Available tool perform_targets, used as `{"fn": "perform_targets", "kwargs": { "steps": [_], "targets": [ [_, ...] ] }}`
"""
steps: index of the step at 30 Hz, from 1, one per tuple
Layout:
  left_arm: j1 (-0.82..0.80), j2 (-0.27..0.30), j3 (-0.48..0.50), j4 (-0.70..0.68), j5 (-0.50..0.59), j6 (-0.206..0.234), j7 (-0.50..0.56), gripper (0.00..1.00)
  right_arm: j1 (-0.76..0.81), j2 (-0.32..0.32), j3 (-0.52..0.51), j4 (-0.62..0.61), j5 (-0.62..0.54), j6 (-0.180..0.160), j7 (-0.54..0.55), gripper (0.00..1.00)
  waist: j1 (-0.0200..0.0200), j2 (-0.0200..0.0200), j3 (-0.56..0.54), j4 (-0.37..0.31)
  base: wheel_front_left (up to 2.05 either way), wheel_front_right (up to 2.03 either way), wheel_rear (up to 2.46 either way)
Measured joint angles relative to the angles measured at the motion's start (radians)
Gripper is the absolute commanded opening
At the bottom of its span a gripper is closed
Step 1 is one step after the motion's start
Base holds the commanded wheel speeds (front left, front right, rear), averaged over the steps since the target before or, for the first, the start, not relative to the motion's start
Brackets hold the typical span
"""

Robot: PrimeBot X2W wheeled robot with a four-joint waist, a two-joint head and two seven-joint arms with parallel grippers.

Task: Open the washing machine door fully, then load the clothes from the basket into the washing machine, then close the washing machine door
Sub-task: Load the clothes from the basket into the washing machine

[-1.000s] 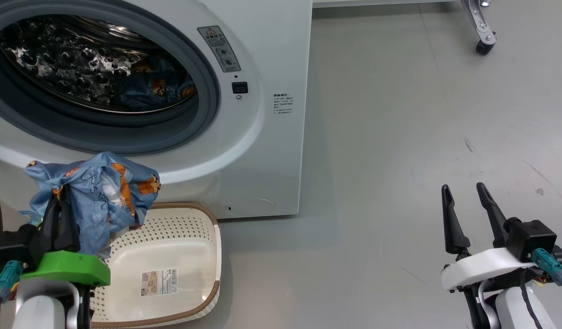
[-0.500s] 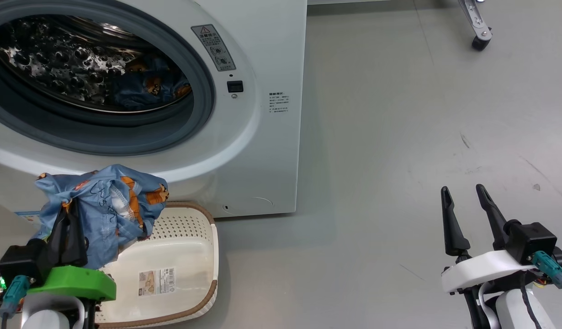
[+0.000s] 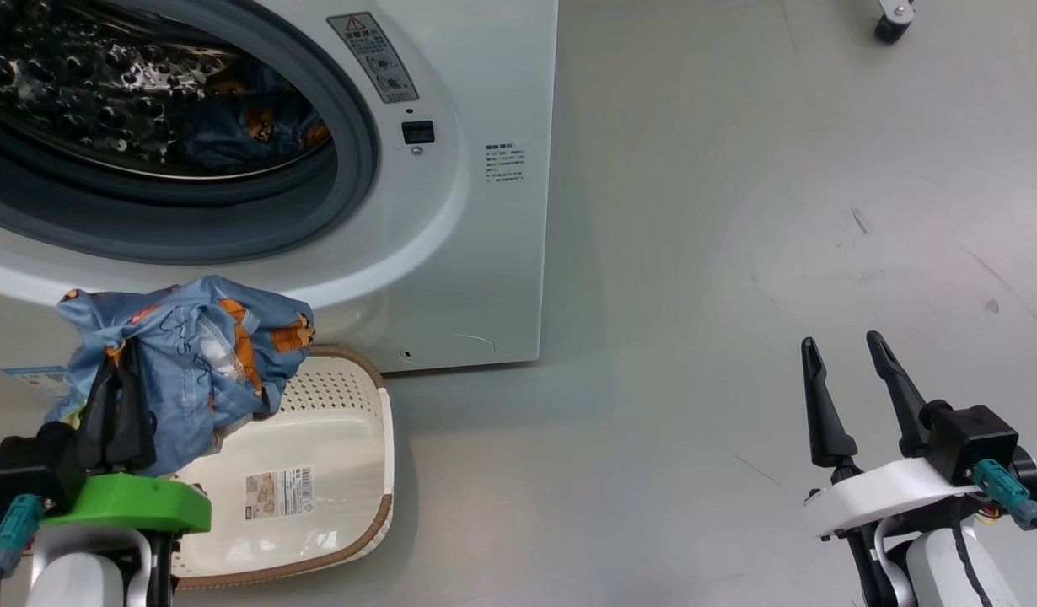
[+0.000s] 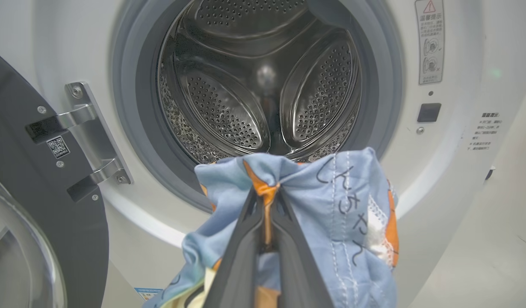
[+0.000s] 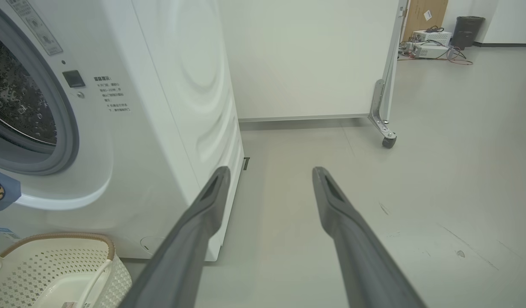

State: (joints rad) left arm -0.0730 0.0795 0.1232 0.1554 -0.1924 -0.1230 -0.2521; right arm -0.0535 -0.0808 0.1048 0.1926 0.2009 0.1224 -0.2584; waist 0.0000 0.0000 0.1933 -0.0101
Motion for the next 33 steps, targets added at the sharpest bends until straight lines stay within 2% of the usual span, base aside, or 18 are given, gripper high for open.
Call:
{"fn": "perform_targets", "kwargs": {
  "steps": [8, 17, 33],
  "targets": [
    [-0.097, 0.018, 0.012, -0.004, 0.000, 0.000, 0.000, 0.00, -0.026, 0.000, 0.016, -0.005, 0.000, 0.000, 0.000, 1.00, 0.0000, 0.0000, 0.054, -0.027, 0.00, 0.00, 0.00],
    [-0.221, 0.074, 0.045, 0.033, 0.000, 0.000, 0.000, 0.00, -0.063, -0.001, 0.045, -0.007, 0.000, 0.000, 0.000, 1.00, 0.0000, 0.0000, 0.102, -0.078, 0.00, 0.00, 0.00],
    [-0.412, 0.161, 0.074, 0.129, 0.000, 0.000, 0.032, 0.00, -0.083, 0.001, 0.032, -0.027, 0.000, 0.000, 0.000, 1.00, 0.0000, 0.0000, 0.214, -0.146, 0.00, 0.00, 0.00]
  ]
}}
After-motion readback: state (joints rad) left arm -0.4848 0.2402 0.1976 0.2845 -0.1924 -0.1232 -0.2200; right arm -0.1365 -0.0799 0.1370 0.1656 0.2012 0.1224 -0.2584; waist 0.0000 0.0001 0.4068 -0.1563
